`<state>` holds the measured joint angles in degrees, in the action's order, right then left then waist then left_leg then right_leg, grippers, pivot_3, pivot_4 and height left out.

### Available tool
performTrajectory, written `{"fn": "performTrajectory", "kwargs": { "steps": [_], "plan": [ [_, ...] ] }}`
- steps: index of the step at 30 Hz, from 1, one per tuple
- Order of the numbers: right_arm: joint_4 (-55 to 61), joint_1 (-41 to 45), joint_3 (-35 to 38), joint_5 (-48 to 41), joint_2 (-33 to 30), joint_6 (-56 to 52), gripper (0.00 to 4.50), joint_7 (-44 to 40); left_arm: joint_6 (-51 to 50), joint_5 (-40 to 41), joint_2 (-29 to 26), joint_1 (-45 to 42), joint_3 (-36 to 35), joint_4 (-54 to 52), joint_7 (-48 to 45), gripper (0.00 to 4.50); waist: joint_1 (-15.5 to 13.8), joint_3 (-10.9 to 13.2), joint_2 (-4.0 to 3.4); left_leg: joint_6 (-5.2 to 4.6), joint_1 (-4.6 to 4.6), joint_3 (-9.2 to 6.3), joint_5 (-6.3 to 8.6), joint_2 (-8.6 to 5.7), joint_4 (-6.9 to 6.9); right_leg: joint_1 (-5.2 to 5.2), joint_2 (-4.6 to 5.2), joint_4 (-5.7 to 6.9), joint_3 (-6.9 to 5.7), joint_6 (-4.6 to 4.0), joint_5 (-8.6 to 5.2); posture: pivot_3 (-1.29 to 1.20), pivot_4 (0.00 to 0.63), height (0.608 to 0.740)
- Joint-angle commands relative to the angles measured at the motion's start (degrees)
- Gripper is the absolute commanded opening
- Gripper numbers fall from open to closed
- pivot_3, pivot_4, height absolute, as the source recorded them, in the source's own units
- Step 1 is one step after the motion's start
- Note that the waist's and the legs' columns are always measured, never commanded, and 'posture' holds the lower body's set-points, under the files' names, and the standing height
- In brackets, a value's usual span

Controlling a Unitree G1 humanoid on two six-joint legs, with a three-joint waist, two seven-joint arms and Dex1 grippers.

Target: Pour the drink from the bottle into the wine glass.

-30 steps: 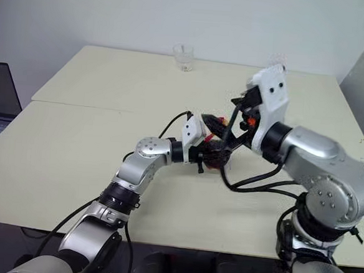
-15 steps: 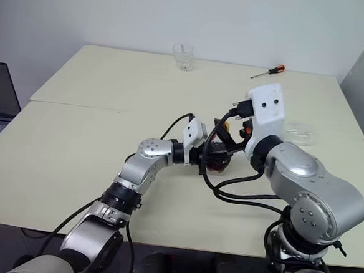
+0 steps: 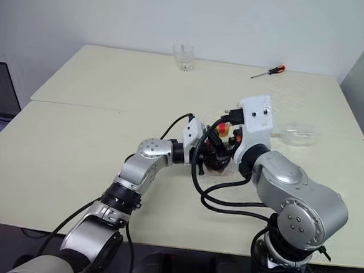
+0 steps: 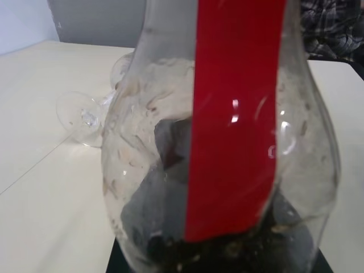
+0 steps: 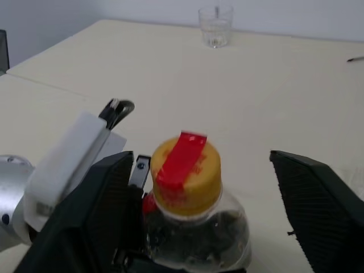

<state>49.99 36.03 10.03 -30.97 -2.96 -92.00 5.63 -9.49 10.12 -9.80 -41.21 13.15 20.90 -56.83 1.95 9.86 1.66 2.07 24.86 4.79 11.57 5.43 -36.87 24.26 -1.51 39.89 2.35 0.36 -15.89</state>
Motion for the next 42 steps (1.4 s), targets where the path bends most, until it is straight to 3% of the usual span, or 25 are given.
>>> {"fn": "performTrajectory", "kwargs": {
  "steps": [1, 4, 5, 14, 21, 40, 42],
  "plan": [
    [2.22, 0.72, 0.88, -0.59, 0.86, -0.50, 2.57, 0.35, 1.22, 0.68, 0.40, -1.21, -0.79, -1.88, 0.30, 0.92, 0.02, 0.00, 0.00, 0.00, -0.01, 0.00, 0.00, 0.00, 0.00, 0.00, 0.00, 0.00, 0.01, 0.00, 0.00, 0.00, 0.150, 0.740],
    [2.27, 0.78, 0.92, -0.54, 1.11, -0.50, 1.49, 0.31, 1.22, 0.69, 0.47, -1.17, -0.76, -1.91, 0.35, 0.92, 0.02, 0.00, 0.00, 0.00, 0.00, 0.00, 0.00, 0.00, 0.00, 0.00, -0.01, 0.00, -0.03, 0.00, 0.00, 0.00, 0.150, 0.740],
    [2.33, 0.79, 1.03, -0.57, 1.26, -0.50, 1.36, 0.28, 1.18, 0.71, 0.49, -1.10, -0.73, -2.02, 0.36, 0.92, 0.02, 0.00, 0.00, 0.00, 0.00, 0.00, 0.00, 0.00, 0.01, 0.00, 0.00, 0.00, -0.03, 0.00, 0.00, 0.00, 0.150, 0.740],
    [2.31, 0.91, 3.36, -2.81, 1.65, -0.50, 1.37, -1.50, 1.11, 0.69, 0.42, -0.94, -0.70, -2.08, 0.39, 0.92, 0.02, 0.00, 0.00, 0.00, 0.00, 0.00, 0.00, 0.00, 0.02, 0.00, 0.00, -0.03, -0.01, 0.00, 0.00, 0.00, 0.150, 0.740],
    [2.17, 0.47, 3.62, -4.67, 1.16, -0.50, 3.71, -1.60, 1.00, 0.67, 0.31, -0.88, -0.70, -2.07, 0.33, 0.90, 0.02, 0.00, 0.00, 0.00, 0.00, -0.01, 0.00, 0.00, 0.03, 0.00, -0.01, -0.03, -0.02, 0.00, 0.00, 0.00, 0.150, 0.740],
    [0.31, 2.87, 4.25, -4.45, 0.37, -0.50, 3.74, -0.15, 1.23, 0.64, 0.67, -0.70, -0.48, -2.11, 0.21, 0.90, 0.03, 0.00, 0.00, -0.01, 0.02, -0.01, 0.01, 0.00, 0.15, -0.01, 0.00, -0.22, -0.01, 0.00, 0.00, 0.00, 0.150, 0.740],
    [0.23, 2.92, 4.46, -4.41, 0.31, -0.50, 3.38, -0.29, 1.30, 0.63, 0.73, -0.75, -0.52, -1.98, 0.25, 0.90, 0.03, 0.00, 0.00, -0.01, 0.03, -0.01, 0.00, 0.00, 0.17, -0.01, 0.00, -0.26, -0.01, 0.00, 0.00, 0.00, 0.150, 0.740]
  ]
}}
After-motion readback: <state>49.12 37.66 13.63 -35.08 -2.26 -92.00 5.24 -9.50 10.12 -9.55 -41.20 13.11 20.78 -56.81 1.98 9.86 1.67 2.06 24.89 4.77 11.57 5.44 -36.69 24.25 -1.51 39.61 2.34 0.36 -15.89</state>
